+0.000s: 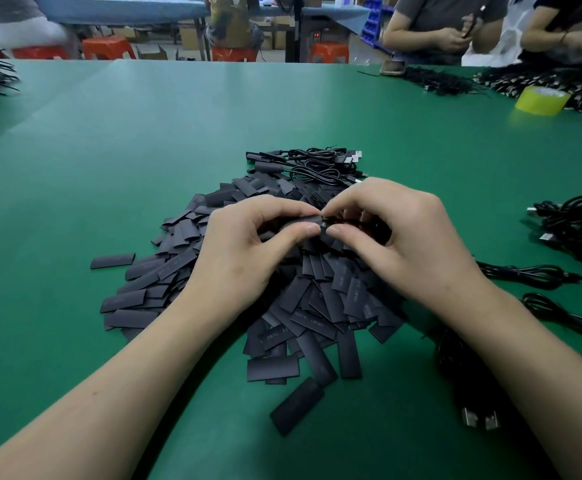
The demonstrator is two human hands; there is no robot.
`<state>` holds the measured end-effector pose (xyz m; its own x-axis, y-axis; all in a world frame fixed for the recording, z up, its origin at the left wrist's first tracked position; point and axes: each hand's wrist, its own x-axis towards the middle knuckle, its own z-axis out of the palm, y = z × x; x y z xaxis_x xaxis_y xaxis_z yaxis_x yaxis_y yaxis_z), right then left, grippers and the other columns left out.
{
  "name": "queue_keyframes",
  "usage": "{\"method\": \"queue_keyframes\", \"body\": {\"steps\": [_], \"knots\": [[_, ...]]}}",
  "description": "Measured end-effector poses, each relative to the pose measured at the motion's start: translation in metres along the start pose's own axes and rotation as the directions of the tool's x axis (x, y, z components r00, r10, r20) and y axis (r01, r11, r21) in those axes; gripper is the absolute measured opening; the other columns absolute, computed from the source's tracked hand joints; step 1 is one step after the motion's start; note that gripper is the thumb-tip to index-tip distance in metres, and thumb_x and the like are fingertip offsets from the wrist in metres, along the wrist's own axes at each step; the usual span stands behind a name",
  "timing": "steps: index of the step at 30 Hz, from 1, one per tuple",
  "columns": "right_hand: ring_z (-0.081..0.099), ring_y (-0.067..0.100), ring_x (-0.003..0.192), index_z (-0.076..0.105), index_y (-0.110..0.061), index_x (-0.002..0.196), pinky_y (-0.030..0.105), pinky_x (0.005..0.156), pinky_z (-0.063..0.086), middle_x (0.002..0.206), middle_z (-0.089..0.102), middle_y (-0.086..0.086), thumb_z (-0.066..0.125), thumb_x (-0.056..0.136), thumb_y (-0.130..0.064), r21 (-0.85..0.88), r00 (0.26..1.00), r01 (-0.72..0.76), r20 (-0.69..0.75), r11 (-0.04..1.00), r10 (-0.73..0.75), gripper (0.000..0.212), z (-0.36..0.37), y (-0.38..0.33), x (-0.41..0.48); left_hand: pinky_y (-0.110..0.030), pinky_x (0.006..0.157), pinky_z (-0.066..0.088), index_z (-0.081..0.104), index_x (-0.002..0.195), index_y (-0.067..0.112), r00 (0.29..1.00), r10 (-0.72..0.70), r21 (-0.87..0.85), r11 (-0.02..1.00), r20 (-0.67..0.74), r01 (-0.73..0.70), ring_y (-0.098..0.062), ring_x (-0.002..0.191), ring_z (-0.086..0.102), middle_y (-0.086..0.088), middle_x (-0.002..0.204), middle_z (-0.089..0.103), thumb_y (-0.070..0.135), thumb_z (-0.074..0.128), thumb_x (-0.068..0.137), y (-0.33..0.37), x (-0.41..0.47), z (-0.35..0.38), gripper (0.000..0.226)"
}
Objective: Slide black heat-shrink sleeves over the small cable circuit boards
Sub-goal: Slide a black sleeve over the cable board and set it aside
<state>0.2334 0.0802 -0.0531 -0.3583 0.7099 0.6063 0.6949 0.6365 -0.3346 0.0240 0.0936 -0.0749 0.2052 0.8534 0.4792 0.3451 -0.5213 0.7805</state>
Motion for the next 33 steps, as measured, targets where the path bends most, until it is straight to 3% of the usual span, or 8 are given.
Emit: {"method": "queue_keyframes", "body": {"steps": [6, 13, 18, 33], "knots": [[0.057, 0.006, 0.077, 0.072, -0.019, 0.093, 0.020, 0.069, 0.042, 0.086, 0.062, -0.011, 0.075, 0.090, -0.024, 0.019, 0.996, -0.060, -0.063, 0.998, 0.061, 0.007, 0.001, 0.002, -0.001, -0.015, 0.087, 0.048, 0.080, 0.104, 0.019, 0.982, 0.168, 0.189, 0.971, -0.085, -0.149, -0.002, 0.095, 0.067, 0.010, 0.098, 0.075, 0.020, 0.079, 0.088, 0.007, -0.002, -0.003, 0.016], [0.060, 0.011, 0.077, 0.074, -0.017, 0.092, 0.033, 0.069, 0.051, 0.085, 0.062, -0.011, 0.074, 0.090, -0.025, -0.013, 0.995, -0.028, -0.095, 1.000, 0.027, 0.008, 0.005, -0.001, -0.002, -0.014, 0.088, 0.048, 0.080, 0.104, 0.015, 0.976, 0.191, 0.222, 0.961, -0.107, -0.163, -0.004, 0.093, 0.068, 0.005, 0.098, 0.075, 0.018, 0.080, 0.088, 0.010, -0.004, -0.002, 0.017], [0.060, 0.011, 0.076, 0.075, -0.017, 0.092, 0.035, 0.068, 0.051, 0.085, 0.062, -0.011, 0.075, 0.090, -0.024, 0.006, 0.993, -0.043, -0.108, 0.999, 0.043, 0.007, 0.006, -0.003, -0.003, -0.008, 0.086, 0.043, 0.081, 0.104, 0.015, 0.970, 0.198, 0.241, 0.957, -0.138, -0.161, -0.003, 0.091, 0.066, 0.006, 0.097, 0.073, 0.019, 0.081, 0.087, 0.011, -0.004, -0.001, 0.017], [0.060, 0.011, 0.076, 0.077, -0.016, 0.091, 0.036, 0.068, 0.051, 0.085, 0.064, -0.011, 0.076, 0.091, -0.023, 0.000, 0.994, -0.033, -0.103, 0.999, 0.033, 0.006, 0.006, -0.007, -0.003, -0.013, 0.088, 0.047, 0.081, 0.102, 0.015, 0.968, 0.215, 0.213, 0.959, -0.126, -0.185, 0.001, 0.094, 0.067, 0.008, 0.097, 0.074, 0.019, 0.080, 0.087, 0.008, -0.004, 0.001, 0.015]]}}
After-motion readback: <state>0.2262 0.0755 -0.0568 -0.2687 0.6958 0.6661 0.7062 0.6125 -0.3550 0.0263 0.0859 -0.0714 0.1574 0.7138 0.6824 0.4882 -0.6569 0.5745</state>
